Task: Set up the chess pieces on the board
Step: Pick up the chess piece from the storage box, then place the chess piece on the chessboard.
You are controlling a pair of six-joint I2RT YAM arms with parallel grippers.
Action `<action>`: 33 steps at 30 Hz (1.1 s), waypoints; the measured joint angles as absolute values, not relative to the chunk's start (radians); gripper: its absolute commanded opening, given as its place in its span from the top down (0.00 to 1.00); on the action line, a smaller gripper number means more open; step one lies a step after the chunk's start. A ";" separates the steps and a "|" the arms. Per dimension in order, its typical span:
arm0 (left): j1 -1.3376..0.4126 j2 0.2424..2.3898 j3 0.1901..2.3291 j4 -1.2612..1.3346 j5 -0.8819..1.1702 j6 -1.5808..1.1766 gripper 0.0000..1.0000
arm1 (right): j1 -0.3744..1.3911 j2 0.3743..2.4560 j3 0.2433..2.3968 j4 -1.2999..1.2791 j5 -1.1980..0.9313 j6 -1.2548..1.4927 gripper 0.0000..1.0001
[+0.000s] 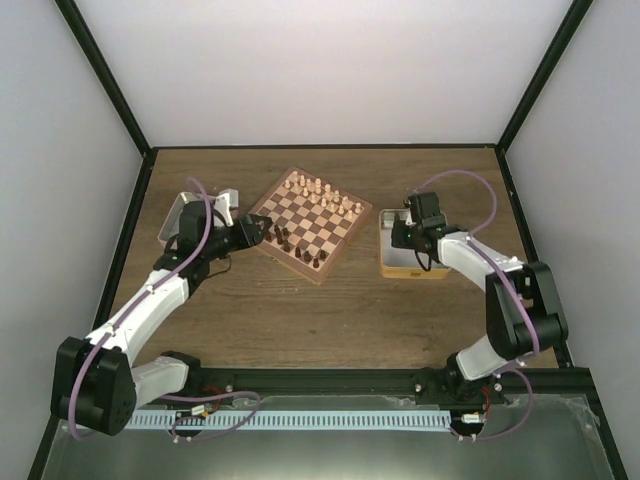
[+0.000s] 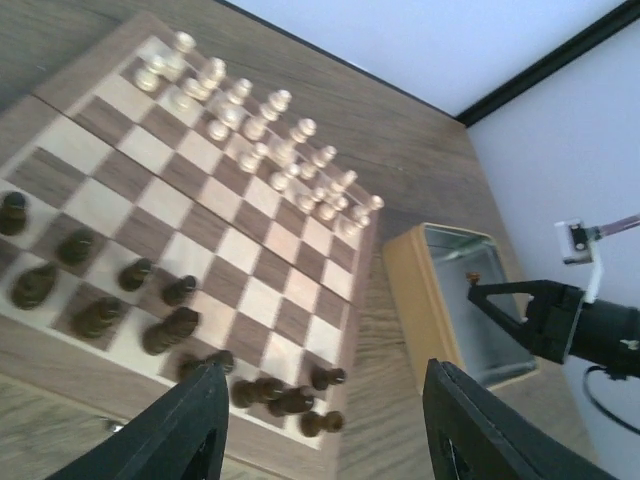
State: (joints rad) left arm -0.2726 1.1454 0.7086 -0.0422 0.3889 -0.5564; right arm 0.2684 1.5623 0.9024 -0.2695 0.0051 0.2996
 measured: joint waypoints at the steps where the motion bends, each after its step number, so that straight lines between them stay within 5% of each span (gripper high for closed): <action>1: -0.278 1.148 0.706 -0.027 0.406 -0.567 0.41 | 0.268 1.535 0.881 -0.249 -0.001 0.299 0.99; 8: -0.329 1.186 0.701 0.068 0.486 -0.631 0.38 | 0.268 1.440 0.834 -0.178 -0.113 0.280 0.98; 14: -0.358 1.216 0.701 0.144 0.567 -0.704 0.26 | 0.279 1.365 0.830 -0.102 -0.452 0.220 0.97; 24: -0.452 1.247 0.735 0.210 0.703 -0.779 0.23 | 0.483 1.354 0.867 -0.050 -0.760 0.118 0.97; 33: -0.467 1.310 0.764 0.199 0.743 -0.788 0.48 | 0.554 1.419 0.976 -0.116 -0.781 0.041 0.97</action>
State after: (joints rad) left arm -0.4667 1.3098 0.7639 0.1993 0.7433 -0.7879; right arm 0.5537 1.4189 0.9764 -0.1162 -0.7815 0.0410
